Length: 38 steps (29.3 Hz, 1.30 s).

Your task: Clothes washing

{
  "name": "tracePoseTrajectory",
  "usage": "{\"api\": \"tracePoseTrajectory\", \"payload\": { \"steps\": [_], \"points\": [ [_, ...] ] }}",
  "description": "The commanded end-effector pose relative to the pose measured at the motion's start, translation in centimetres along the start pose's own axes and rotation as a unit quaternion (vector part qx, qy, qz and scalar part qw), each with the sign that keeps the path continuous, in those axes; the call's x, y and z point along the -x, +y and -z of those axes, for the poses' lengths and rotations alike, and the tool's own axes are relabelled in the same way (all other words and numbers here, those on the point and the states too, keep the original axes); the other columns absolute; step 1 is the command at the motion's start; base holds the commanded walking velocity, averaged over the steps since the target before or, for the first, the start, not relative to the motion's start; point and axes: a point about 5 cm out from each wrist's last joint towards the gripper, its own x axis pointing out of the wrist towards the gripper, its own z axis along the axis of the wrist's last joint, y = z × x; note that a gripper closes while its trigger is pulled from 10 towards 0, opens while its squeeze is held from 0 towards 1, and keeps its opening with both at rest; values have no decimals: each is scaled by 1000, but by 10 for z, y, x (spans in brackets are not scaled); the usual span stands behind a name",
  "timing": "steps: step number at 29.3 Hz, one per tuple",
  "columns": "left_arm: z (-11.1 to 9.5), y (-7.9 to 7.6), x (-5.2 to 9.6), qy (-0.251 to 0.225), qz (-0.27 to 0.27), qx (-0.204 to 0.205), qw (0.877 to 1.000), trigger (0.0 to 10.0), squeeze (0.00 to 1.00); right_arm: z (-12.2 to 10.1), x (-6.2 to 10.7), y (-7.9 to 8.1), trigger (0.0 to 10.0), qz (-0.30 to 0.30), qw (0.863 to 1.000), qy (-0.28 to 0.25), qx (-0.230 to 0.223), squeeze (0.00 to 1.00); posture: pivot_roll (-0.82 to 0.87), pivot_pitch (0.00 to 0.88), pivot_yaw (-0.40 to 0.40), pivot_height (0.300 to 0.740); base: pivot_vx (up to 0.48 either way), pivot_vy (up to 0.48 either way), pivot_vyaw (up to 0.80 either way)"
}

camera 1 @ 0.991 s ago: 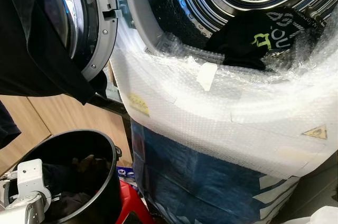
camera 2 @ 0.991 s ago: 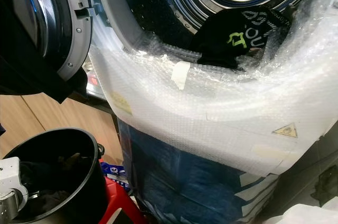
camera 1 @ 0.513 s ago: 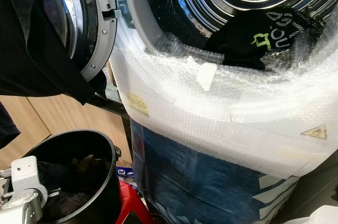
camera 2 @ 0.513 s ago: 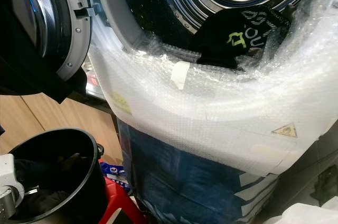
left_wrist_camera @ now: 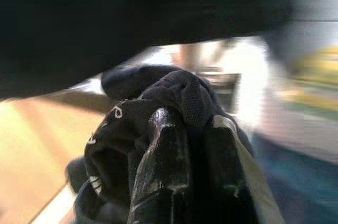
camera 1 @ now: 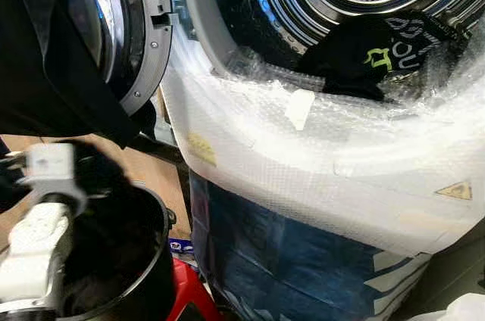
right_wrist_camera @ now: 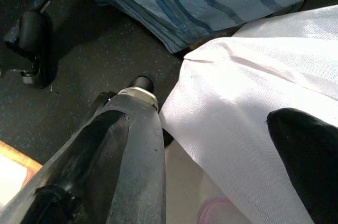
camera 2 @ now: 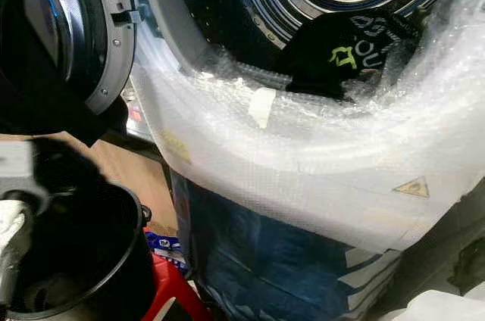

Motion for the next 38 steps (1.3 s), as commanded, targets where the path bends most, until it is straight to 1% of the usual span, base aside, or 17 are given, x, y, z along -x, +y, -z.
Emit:
{"api": "tracePoseTrajectory", "payload": {
  "steps": [1,2,3,4,5,7,9,13,14,15,17,18,22,25,30,34,38],
  "points": [
    [-23,-30,0,-36,129,-2,991,0,0,1,0,0,10000,1,1000,1,-5,0,49,0,56,740,0,0,0],
    [-30,-46,1,-42,192,-6,980,0,0,1,0,0,10000,1,1000,1,-7,0,47,0,56,740,0,0,0],
    [-30,-46,1,-42,192,-6,980,0,0,1,0,0,10000,1,1000,1,-7,0,47,0,56,740,0,0,0],
    [-40,-64,4,-49,268,-6,962,0,0,0,0,0,10000,0,1000,-1,-16,0,47,0,61,740,0,0,0],
    [-40,-64,4,-49,268,-6,962,0,0,0,0,0,10000,0,1000,-1,-16,0,47,0,61,740,0,0,0],
    [-47,-77,5,-55,313,-12,948,0,0,-2,0,0,10000,1,1000,-4,-28,0,44,0,68,740,0,0,0],
    [-52,-96,6,-59,376,-12,925,0,0,-4,0,1,10000,2,999,-6,-33,0,38,0,72,740,0,0,0],
    [-57,-131,14,-54,490,-14,870,0,0,-5,0,2,10000,1,999,-8,-34,0,40,0,65,740,0,0,0],
    [-58,-140,17,-55,518,-17,853,0,0,-5,0,2,10000,0,999,-7,-32,0,39,0,66,740,0,0,0],
    [-60,-153,21,-55,559,-26,827,0,0,-4,0,2,10000,0,999,-7,-31,0,36,0,67,740,0,0,0],
    [-60,-156,22,-56,569,-31,820,0,0,-4,0,2,10000,0,999,-6,-31,0,36,0,67,740,0,0,0],
    [-61,-169,23,-62,591,-38,803,0,0,-4,0,2,10000,1,999,-7,-33,0,6,0,75,740,0,0,0],
    [-57,-189,28,-55,632,-46,772,0,0,-5,0,1,10000,5,999,-9,-45,0,-8,0,77,740,0,0,0],
    [-43,-192,26,-33,632,-71,771,0,0,-5,0,0,10000,6,999,-12,-41,0,-14,0,73,740,0,0,0],
    [-12,-171,22,20,596,-85,799,0,0,-3,0,2,10000,-8,1000,-14,-23,0,3,0,56,740,0,0,0],
    [-10,-166,20,20,578,-77,812,0,0,-6,0,1,10000,-9,1000,-24,-12,0,10,5,53,740,0,0,0],
    [-10,-163,18,18,571,-67,818,0,0,-15,0,1,10000,-16,999,-44,-11,0,10,6,49,740,0,0,0]
  ]
}}
